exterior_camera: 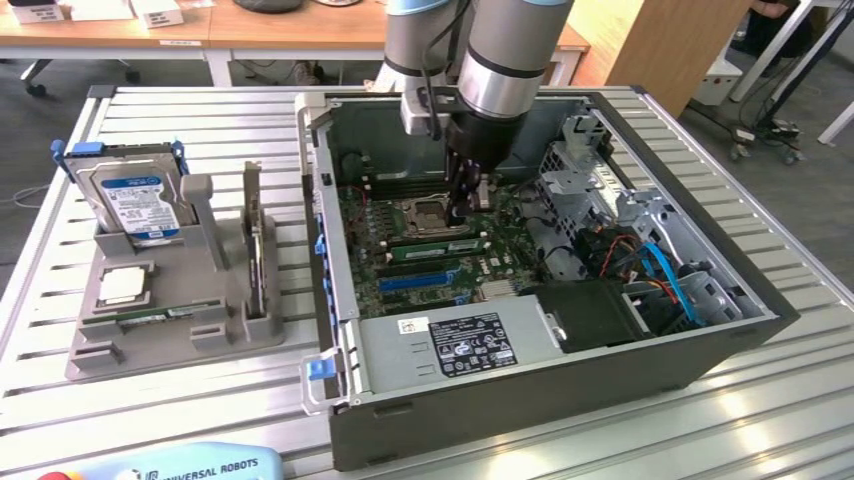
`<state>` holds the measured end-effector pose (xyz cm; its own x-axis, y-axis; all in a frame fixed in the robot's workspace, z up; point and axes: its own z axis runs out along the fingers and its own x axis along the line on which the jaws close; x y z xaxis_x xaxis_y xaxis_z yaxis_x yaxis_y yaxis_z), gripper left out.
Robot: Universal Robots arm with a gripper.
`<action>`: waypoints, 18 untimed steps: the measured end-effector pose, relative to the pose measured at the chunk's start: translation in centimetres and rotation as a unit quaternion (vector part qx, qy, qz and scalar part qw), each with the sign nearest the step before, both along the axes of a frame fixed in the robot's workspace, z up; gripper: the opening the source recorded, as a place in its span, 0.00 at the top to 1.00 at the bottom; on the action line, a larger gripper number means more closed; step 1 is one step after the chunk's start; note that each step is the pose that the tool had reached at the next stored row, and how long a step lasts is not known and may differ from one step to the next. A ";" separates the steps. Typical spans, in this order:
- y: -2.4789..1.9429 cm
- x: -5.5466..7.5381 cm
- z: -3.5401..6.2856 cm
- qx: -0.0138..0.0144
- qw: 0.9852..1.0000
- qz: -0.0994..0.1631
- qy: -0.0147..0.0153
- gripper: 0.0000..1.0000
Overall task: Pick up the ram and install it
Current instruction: 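Press down the ram until it locks into place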
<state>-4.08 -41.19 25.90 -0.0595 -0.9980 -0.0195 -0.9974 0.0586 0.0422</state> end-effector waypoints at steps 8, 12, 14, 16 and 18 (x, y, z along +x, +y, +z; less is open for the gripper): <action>0.00 0.0 -0.01 0.000 0.999 -0.054 0.000 0.90; 0.00 0.0 -0.02 0.000 0.997 -0.083 0.000 0.90; 0.00 0.0 -0.03 0.000 0.995 -0.098 0.000 0.90; 0.00 0.0 -0.04 0.000 0.994 -0.114 0.000 0.90; 0.00 0.0 -0.05 0.000 0.992 -0.129 0.000 0.90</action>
<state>-4.08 -41.19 25.85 -0.3129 -0.9496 -0.0194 -0.9492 0.3119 0.0423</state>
